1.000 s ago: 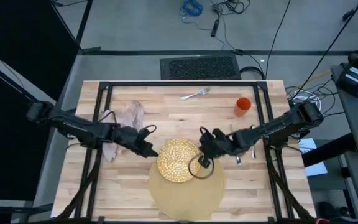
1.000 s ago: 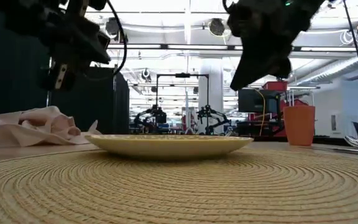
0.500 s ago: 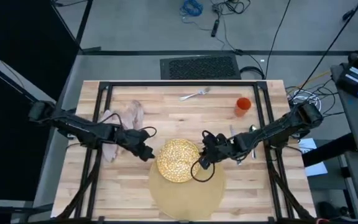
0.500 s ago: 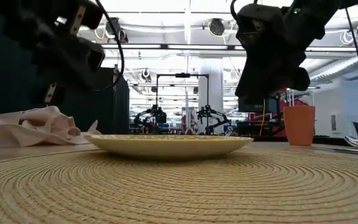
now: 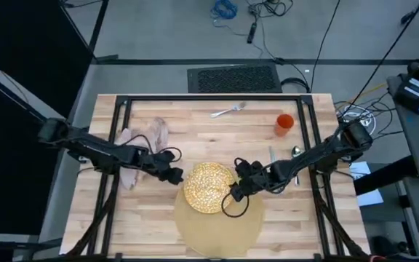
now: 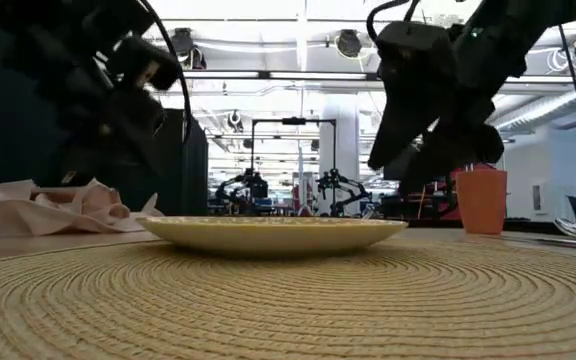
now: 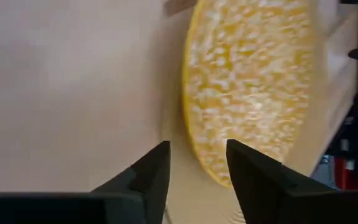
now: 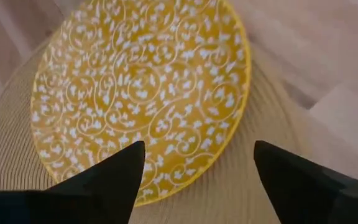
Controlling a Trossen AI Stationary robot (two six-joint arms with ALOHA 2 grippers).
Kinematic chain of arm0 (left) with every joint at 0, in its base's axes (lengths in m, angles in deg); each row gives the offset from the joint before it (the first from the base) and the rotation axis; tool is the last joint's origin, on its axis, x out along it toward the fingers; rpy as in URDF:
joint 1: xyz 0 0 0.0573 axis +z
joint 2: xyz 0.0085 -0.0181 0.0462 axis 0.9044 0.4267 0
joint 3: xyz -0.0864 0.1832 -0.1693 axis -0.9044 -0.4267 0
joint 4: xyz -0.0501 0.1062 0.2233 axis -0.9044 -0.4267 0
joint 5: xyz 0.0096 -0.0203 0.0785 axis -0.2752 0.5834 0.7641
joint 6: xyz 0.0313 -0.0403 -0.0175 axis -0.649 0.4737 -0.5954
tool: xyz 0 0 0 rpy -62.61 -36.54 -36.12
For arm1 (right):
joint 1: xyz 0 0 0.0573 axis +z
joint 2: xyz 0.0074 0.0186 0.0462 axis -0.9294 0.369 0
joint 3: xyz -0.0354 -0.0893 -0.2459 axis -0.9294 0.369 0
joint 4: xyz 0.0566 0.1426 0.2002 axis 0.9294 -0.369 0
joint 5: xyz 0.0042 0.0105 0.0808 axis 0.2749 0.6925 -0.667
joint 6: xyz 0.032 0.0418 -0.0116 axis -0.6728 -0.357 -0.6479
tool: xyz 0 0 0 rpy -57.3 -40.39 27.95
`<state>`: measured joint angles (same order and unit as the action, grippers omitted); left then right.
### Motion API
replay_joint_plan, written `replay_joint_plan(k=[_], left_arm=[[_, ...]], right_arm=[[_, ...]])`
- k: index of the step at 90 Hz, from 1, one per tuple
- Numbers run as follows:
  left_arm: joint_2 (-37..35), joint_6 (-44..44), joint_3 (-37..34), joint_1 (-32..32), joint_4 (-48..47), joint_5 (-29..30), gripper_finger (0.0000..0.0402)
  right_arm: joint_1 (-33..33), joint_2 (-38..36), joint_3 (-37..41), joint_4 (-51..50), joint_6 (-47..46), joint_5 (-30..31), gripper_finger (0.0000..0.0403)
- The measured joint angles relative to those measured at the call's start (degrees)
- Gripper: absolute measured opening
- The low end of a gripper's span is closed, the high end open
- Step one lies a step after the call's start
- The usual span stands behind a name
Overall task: Set table place
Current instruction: Put the yellow plate on the brown table mat
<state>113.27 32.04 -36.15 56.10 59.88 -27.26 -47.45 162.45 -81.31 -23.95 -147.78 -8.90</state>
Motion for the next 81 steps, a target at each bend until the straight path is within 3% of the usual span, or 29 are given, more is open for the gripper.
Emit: replay_joint_plan(k=[39, 61, 81], left_arm=[[6.82, -0.43, 0.0, 0.07, 5.96, 0.7, 0.0151], [10.59, -0.49, 0.08, 0.07, 15.31, 0.44, 0.0151], [12.17, -0.5, 0.09, 0.07, 16.73, -1.0, 0.0151]], right_arm=[[0.6, 4.68, -0.02, 0.31, -2.95, 0.24, 0.0276], [-0.24, 7.4, -0.02, 5.47, -2.41, -0.36, 0.0275], [-1.46, 7.86, -0.02, 6.33, -1.4, -1.37, 0.0244]])
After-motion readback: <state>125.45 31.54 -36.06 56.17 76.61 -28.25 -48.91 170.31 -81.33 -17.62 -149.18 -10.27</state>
